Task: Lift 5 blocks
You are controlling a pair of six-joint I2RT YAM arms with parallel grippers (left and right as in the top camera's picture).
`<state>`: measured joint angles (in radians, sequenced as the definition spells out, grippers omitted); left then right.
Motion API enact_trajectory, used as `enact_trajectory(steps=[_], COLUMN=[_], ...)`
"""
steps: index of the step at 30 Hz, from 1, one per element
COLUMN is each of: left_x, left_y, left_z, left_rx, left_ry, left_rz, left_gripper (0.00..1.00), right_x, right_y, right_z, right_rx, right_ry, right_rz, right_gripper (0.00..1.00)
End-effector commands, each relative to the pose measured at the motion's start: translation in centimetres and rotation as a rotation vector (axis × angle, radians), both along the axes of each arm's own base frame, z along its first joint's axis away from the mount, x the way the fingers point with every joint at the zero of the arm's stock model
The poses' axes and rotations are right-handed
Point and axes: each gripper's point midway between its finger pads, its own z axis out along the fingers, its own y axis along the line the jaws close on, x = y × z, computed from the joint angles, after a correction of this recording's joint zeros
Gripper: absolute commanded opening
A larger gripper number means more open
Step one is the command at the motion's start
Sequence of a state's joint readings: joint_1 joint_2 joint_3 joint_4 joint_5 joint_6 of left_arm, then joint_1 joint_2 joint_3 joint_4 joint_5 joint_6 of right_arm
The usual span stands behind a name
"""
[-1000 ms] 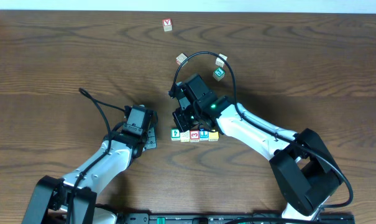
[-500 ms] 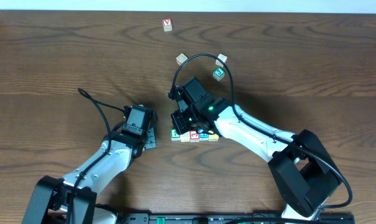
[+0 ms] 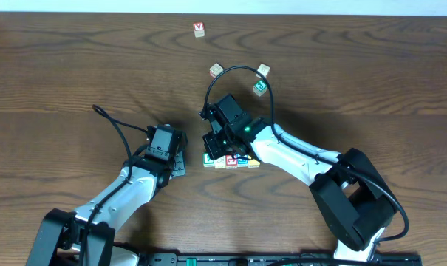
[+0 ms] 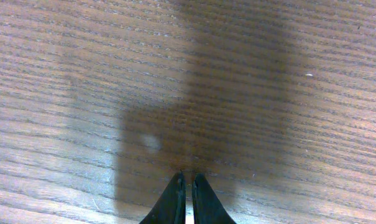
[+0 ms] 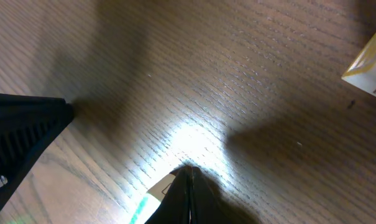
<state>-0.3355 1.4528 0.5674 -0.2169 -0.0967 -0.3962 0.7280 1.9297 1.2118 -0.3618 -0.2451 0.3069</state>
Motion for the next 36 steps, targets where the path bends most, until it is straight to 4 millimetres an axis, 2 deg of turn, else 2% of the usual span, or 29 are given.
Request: enact_trajectory(steps=[1, 10, 36], left_x=[-0.2, -0.2, -0.2], left_y=[0.6, 0.6, 0.6], left_z=[-0.1, -0.1, -0.1], left_rx=[0.016, 0.016, 0.017], left_ry=[0.001, 0.001, 0.000], left_rz=[0.022, 0.022, 0.022], left_gripper=[0.07, 0.08, 0.07], right_x=[-0.2, -1.3, -2.0], right_y=[0.4, -0.1, -0.2], right_z=[0.0, -0.5, -0.6], right_rx=[0.009, -0.011, -0.014], right_ry=[0.011, 0.062, 0.094], right_rz=[0.002, 0.007, 0.017], right_gripper=[0.01, 0.01, 0.01])
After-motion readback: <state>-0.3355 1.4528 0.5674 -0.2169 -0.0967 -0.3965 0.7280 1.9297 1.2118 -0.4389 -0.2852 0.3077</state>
